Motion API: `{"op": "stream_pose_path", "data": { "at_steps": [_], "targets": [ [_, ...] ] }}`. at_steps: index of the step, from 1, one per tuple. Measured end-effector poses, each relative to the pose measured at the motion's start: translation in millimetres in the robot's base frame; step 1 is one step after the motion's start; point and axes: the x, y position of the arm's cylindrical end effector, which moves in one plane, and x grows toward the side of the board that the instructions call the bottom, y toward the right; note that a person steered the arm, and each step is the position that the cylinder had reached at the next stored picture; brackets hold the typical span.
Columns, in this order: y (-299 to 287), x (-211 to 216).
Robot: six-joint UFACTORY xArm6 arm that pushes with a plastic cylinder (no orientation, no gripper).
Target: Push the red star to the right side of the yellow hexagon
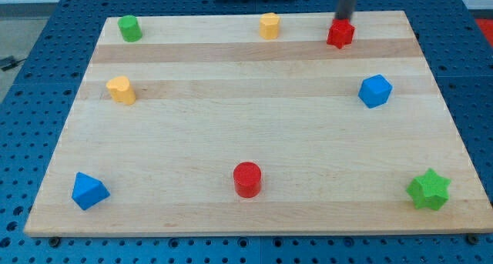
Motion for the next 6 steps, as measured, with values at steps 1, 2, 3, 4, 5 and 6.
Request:
{"op": "stream_pose_path", "data": {
  "at_steps": [1, 2, 3, 4, 5, 6],
  "targets": [
    [66, 8],
    [59, 42],
    [28, 62],
    [-20, 50],
    [-69, 22],
    [-88, 22]
  ]
}}
